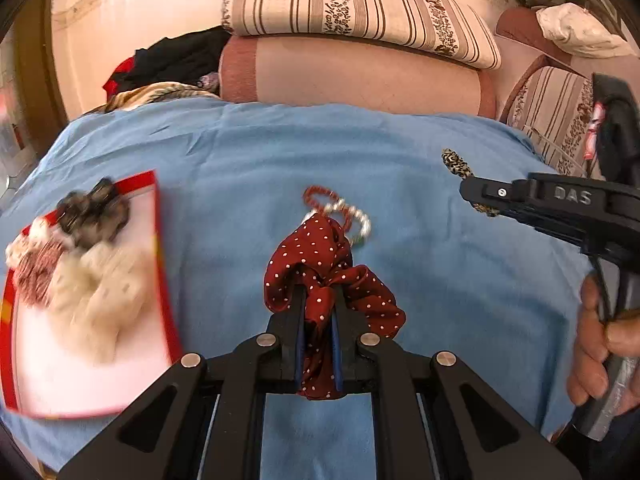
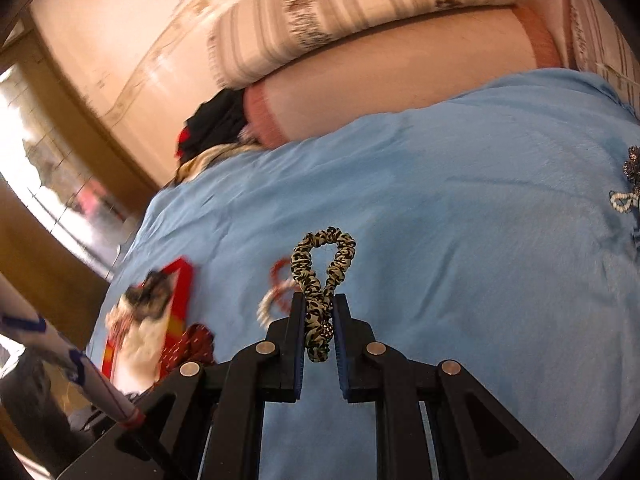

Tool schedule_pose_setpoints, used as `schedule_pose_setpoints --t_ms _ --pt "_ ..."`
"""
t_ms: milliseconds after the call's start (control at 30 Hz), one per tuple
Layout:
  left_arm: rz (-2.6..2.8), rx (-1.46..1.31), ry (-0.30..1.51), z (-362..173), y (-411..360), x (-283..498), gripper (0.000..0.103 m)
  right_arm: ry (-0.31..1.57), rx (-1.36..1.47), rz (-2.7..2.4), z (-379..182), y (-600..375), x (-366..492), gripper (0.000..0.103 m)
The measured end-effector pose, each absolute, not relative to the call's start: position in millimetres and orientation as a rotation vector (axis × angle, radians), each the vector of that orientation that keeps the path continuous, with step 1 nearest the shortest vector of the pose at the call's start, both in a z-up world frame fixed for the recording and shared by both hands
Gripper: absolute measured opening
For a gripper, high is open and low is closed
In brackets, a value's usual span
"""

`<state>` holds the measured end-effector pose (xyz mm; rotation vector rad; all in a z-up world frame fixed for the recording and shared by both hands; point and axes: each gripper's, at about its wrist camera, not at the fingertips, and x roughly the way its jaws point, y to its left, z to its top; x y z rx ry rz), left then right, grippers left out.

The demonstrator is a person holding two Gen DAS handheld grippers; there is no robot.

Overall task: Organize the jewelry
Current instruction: 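Carry the red scrunchie and leopard hair tie over the tray with both tools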

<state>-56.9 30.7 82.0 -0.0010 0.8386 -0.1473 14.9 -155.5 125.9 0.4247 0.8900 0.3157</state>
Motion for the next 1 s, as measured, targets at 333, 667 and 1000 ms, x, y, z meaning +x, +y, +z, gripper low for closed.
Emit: schedule_pose_setpoints --t_ms 333,667,1000 --pt "-0.140 0.031 0.798 64 31 -95 0.010 0.919 0.336 0.288 112 -128 -81 0.014" --pt "-0.103 0.093 0.838 38 32 -85 0.011 0.999 0.257 0.222 81 -120 -93 0.014" --pt "-0.089 0.103 0.869 29 30 -76 0.012 1.037 0.223 0.215 66 -113 -88 0.015"
